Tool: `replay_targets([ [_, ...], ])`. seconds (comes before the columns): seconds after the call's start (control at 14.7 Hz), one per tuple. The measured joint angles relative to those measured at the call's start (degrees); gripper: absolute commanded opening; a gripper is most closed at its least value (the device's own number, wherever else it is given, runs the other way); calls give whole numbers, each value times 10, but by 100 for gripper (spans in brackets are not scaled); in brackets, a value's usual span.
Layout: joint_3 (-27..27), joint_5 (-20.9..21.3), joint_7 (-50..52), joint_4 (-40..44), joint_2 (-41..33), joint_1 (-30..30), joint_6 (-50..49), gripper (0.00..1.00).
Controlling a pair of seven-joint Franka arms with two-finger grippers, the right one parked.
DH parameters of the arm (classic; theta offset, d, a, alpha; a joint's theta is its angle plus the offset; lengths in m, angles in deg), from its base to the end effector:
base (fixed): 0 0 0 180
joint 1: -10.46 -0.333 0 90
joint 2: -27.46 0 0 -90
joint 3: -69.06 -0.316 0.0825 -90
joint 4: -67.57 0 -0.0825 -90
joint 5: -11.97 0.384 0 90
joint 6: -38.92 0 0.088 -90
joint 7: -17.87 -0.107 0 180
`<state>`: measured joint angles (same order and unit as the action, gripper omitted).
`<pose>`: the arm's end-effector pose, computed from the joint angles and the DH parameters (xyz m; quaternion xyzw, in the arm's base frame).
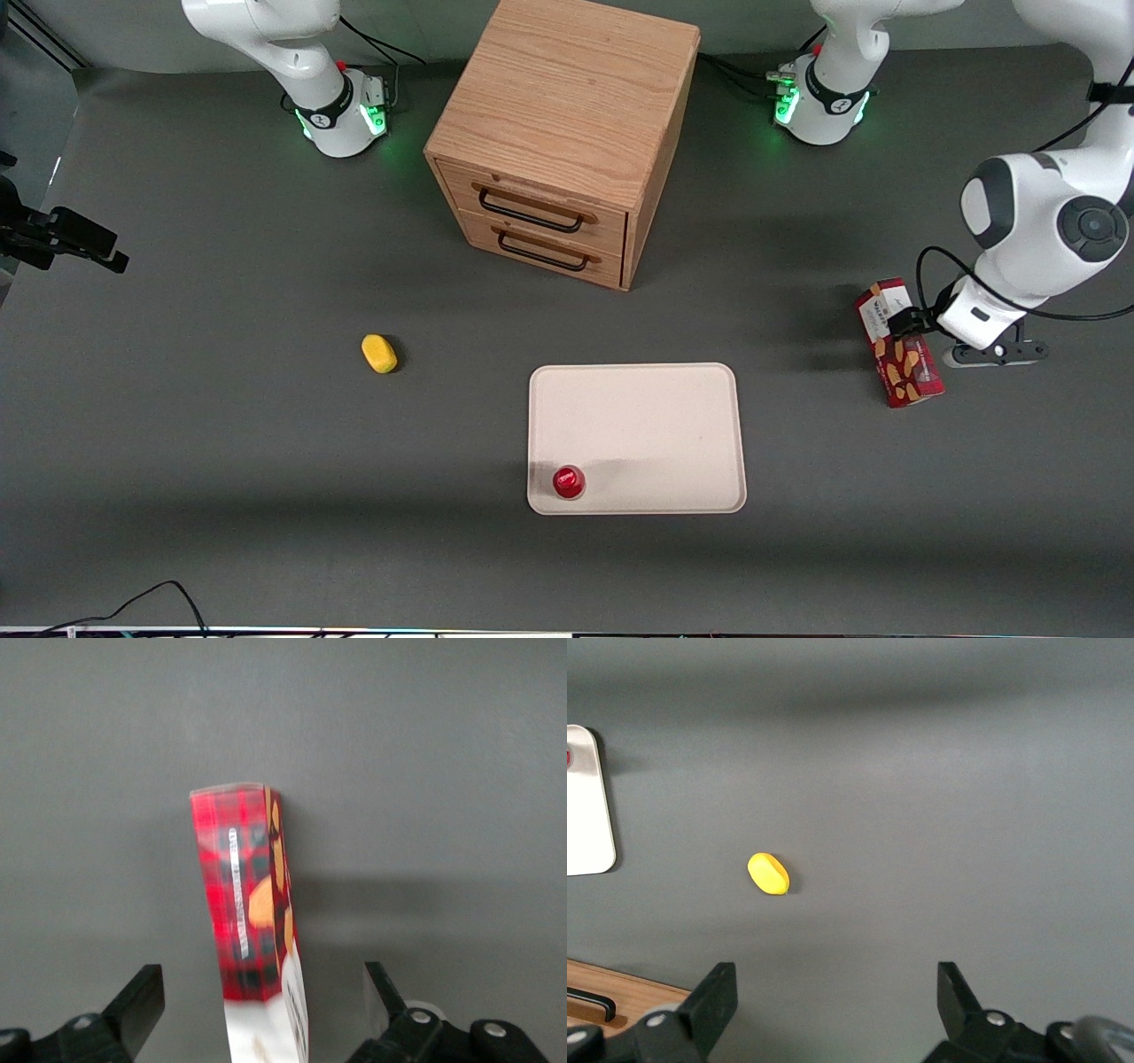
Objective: Place red cookie box on tray
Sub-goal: 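Move the open left gripper down over the red plaid shortbread box, then close the left gripper on the shortbread box and lift it, then carry the held box over to the white tray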
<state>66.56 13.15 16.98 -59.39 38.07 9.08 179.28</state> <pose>0.5511 0.0373 0.2981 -0.9995 -0.0178 -0.0239 0.0118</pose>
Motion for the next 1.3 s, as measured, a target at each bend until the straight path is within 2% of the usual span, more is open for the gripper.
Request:
replay_targets([
  [0.2,-1,-28,-34,-3,44,-8,65,98],
  [0.34,-2,-56,-53,-7,64,-11,93,86],
  [0.48,-2,-67,-58,-16,73,-11,117,53],
  [0.55,-2,-69,-58,-23,74,-11,129,26],
  [0.61,-2,-70,-58,-30,74,-11,138,4],
  [0.68,-2,-72,-59,-36,74,-11,143,0],
  [1.02,-1,-73,-59,-39,69,-12,141,0],
  [1.16,2,-76,-59,-35,49,-11,98,0],
  [1.3,4,-80,-52,-16,13,-11,6,0],
])
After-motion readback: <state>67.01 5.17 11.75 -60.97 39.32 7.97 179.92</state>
